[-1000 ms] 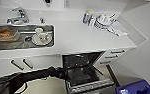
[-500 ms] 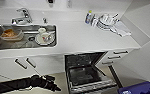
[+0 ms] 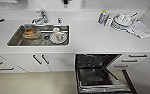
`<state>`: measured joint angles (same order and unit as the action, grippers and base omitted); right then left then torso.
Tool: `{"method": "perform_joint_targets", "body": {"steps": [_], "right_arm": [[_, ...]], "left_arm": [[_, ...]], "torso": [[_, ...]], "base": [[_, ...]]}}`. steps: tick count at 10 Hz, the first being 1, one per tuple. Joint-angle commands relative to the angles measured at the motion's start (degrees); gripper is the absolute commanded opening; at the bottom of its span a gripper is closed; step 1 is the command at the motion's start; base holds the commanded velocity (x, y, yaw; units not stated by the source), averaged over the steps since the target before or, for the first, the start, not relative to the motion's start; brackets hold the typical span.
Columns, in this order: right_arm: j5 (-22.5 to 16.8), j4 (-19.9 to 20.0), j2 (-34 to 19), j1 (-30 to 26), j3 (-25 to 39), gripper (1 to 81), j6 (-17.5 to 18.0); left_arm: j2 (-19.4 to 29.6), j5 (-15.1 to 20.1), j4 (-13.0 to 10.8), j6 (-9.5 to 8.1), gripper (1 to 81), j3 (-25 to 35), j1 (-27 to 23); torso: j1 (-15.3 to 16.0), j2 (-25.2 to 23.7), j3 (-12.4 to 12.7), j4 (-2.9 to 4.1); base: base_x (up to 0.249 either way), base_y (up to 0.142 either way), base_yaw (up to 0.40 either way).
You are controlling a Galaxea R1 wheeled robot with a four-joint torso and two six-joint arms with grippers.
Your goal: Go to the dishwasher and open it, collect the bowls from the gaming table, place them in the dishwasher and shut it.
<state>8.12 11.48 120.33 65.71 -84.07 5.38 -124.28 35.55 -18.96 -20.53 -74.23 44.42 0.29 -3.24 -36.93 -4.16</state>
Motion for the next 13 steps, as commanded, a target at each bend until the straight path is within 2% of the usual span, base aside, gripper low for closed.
{"method": "perform_joint_targets", "body": {"steps": [1,2,3,4,5,6,7,10,13], "right_arm": [[-5.6,-0.1,-6.6,-7.2,3.3,1.0,3.5],[-6.4,-0.1,-6.9,-9.6,3.5,1.0,4.1],[-8.0,-0.1,-6.8,-12.5,3.0,1.0,5.2],[-9.3,-0.1,-6.6,-15.0,2.9,1.0,6.0],[-11.8,0.0,-5.9,-17.9,2.3,1.0,6.7],[-14.0,0.0,-4.8,-20.6,0.6,1.0,8.1],[-15.3,0.0,-3.5,-22.8,-1.2,1.0,8.9],[-19.4,0.1,1.4,-28.2,-7.0,1.0,10.4],[-23.0,0.0,7.5,-32.5,-14.7,1.0,11.1]], "left_arm": [[-6.4,2.2,-10.6,1.02,81.1,1.6,10.0],[-8.3,2.2,-12.5,1.02,81.1,0.0,13.6],[-9.9,2.0,-15.0,1.02,81.1,-1.9,16.9],[-10.8,2.0,-16.3,1.02,81.1,-3.0,19.4],[-12.1,1.4,-17.1,1.02,81.1,-5.2,22.1],[-14.0,-0.6,-18.9,1.02,81.1,-8.5,25.2],[-16.0,-2.3,-19.8,1.02,81.1,-12.7,27.9],[-19.2,-8.3,-20.9,1.02,81.1,-20.8,32.8],[-22.9,-10.9,-21.0,1.19,81.1,-27.6,36.7]], "torso": [[0.0,0.0,0.0,1.13],[0.0,0.0,0.0,1.57],[0.0,0.0,0.0,3.32],[0.0,0.0,0.0,4.06],[0.0,0.0,0.0,4.11],[0.0,0.0,0.0,4.05],[0.0,0.0,0.0,4.05],[0.0,0.0,0.0,4.05],[0.0,0.0,0.0,4.05]], "base": [[0.0,0.0,0.0],[0.0,0.0,0.0],[0.0,0.0,0.0],[0.0,0.0,0.0],[0.0,0.0,0.0],[0.0,0.0,0.0],[0.0,0.0,0.0],[0.0,0.0,0.0],[0.0,0.0,0.0]]}}
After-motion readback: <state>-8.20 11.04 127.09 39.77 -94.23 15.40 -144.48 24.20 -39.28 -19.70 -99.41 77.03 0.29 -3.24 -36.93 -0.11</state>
